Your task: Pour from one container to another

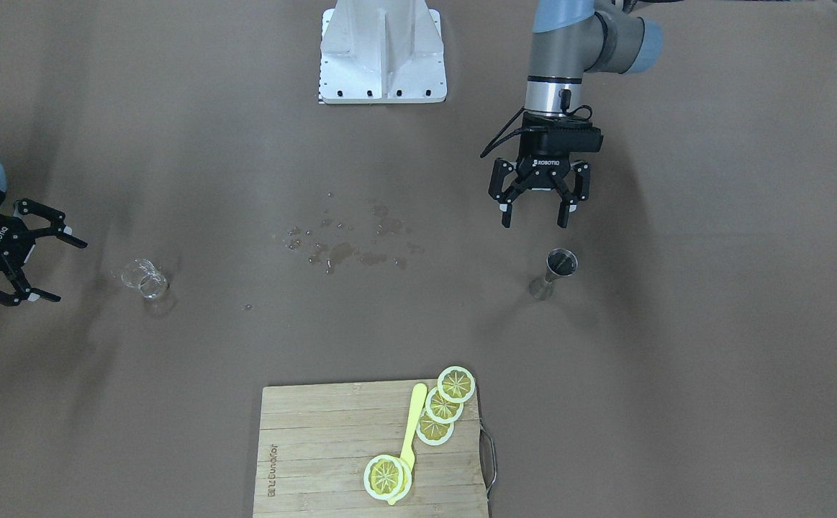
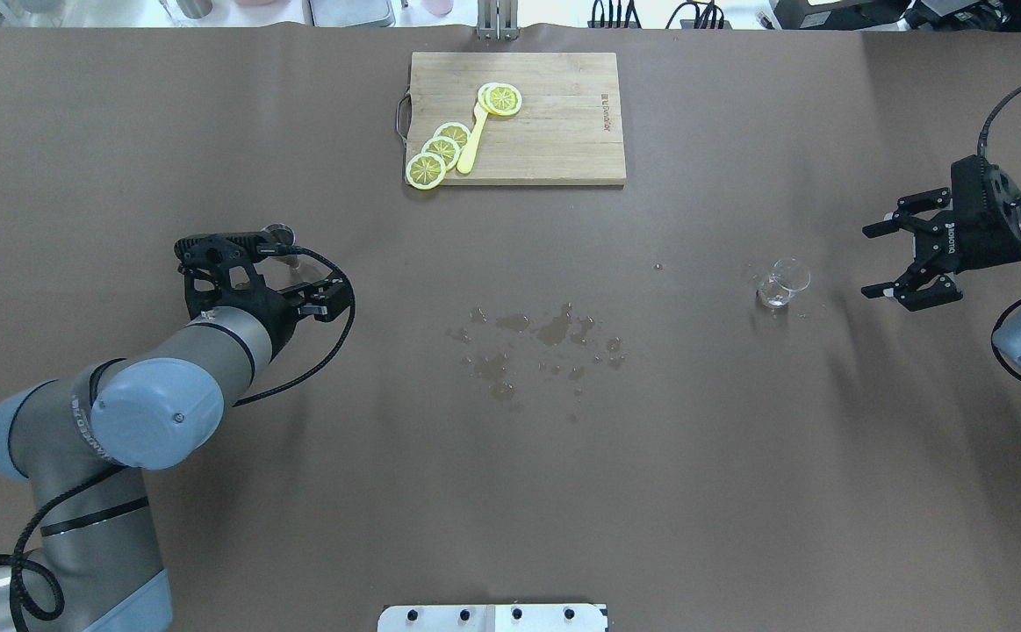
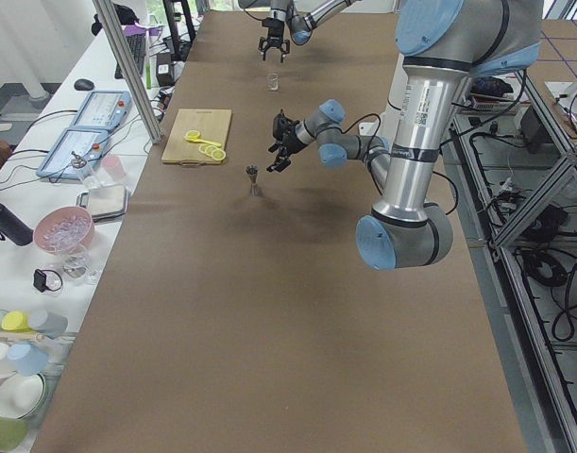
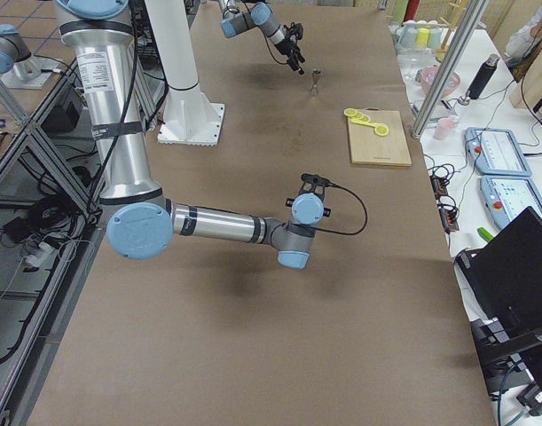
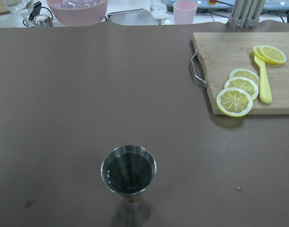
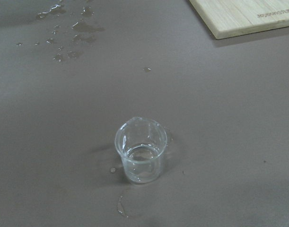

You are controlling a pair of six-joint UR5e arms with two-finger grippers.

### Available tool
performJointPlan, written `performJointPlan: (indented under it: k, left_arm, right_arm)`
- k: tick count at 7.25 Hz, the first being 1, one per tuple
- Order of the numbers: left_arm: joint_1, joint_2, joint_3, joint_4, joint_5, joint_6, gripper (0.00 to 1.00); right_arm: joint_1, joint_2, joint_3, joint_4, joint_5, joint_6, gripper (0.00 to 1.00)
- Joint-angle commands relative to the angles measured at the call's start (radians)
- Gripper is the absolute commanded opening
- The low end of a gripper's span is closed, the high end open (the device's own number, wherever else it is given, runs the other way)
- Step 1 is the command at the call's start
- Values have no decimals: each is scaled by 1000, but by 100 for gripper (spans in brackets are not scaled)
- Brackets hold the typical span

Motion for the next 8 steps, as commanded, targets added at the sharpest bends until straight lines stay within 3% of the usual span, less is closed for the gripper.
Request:
performJointPlan:
  k: [1,3,5,8]
  left_arm:
    - [25,-18,37,-18,90,-14,98]
    - [38,15,28,-7,89,-53,98]
    - [70,52,22,-1,95,-194,98]
    - [70,55,45,-15,222,-201,98]
  right_arm:
    - [-5,6,-1,-8,-8,-2,94]
    - [-6,9,-31,49,-11,-2,94]
    - [-5,63,-126,160,-8,5,94]
    - [-6,118,-215,280,-5,8,94]
